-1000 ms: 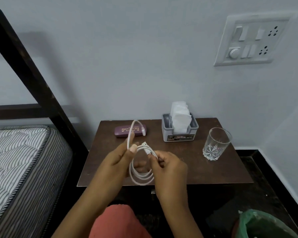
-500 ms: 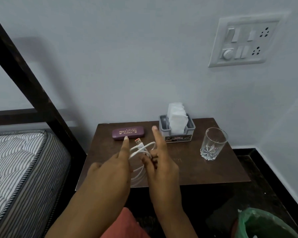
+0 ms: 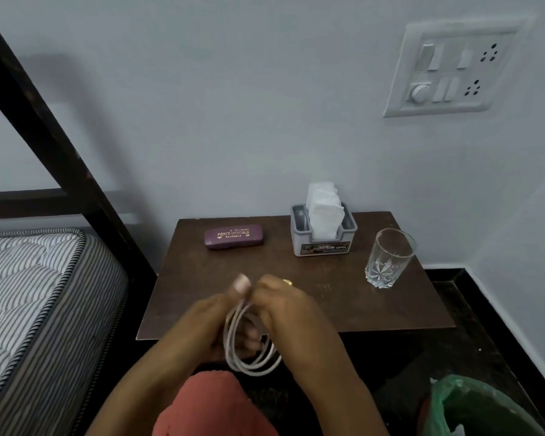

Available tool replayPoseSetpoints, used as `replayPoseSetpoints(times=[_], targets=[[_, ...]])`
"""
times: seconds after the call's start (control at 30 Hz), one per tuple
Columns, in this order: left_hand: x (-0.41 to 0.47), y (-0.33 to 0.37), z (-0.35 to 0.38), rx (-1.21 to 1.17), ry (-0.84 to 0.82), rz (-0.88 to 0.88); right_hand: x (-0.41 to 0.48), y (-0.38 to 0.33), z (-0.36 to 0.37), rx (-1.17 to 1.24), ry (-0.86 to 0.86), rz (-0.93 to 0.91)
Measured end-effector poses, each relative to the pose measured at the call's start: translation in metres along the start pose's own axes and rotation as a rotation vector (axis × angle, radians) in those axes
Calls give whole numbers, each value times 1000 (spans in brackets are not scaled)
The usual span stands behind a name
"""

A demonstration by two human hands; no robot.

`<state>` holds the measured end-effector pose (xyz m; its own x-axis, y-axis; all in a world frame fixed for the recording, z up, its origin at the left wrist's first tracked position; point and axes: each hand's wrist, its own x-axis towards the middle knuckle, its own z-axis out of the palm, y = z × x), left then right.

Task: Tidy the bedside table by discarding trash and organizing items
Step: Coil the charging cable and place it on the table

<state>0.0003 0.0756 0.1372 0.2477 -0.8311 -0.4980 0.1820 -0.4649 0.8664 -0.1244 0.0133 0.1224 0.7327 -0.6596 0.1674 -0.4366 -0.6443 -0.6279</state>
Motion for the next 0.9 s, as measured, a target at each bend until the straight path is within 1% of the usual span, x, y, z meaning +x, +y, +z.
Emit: replayPoseSetpoints(times=[0.07, 0.17, 0.2, 0.3, 0.37, 0.43, 0.47, 0.5, 0.53, 0.6, 0.63, 0.67, 0.73, 0.8, 0.9], targets=[[-2, -5, 3, 95, -38, 37, 2, -3, -4, -47, -39, 44], [-4, -11, 3, 37, -30, 123, 9, -7, -11, -7, -119, 153], [-4, -13, 4, 17, 6, 153, 10, -8, -12, 20, -100, 171], [-6, -16, 8, -23, 118, 254, 6, -7, -7, 145, 99, 152], [-6, -19, 10, -84, 135, 277, 2, -3, -2, 107, 163, 117], [-4, -20, 9, -213, 148, 256, 0, 5, 0, 60, 208, 96], [-5, -18, 9, -279, 154, 249, 1, 10, 0, 76, 229, 91], [-5, -15, 8, -338, 154, 247, 2, 13, 0, 147, 229, 101], [-5, -13, 8, -391, 146, 252, 2, 15, 1, 279, 192, 126], [-5, -11, 12, -482, 140, 279, 2, 13, 3, 641, 60, 188], [-5, -12, 15, -525, 151, 294, 2, 11, 5, 806, 32, 223], [-5, -13, 18, -561, 167, 306, 3, 10, 7, 928, 43, 247], [-6, -18, 22, -576, 178, 329, 4, 9, 10, 1033, 115, 272], [-7, -22, 20, -531, 160, 343, 5, 10, 9, 1045, 158, 293], [-8, -28, 8, -435, 164, 334, 1, 18, 4, 1000, 110, 302]])
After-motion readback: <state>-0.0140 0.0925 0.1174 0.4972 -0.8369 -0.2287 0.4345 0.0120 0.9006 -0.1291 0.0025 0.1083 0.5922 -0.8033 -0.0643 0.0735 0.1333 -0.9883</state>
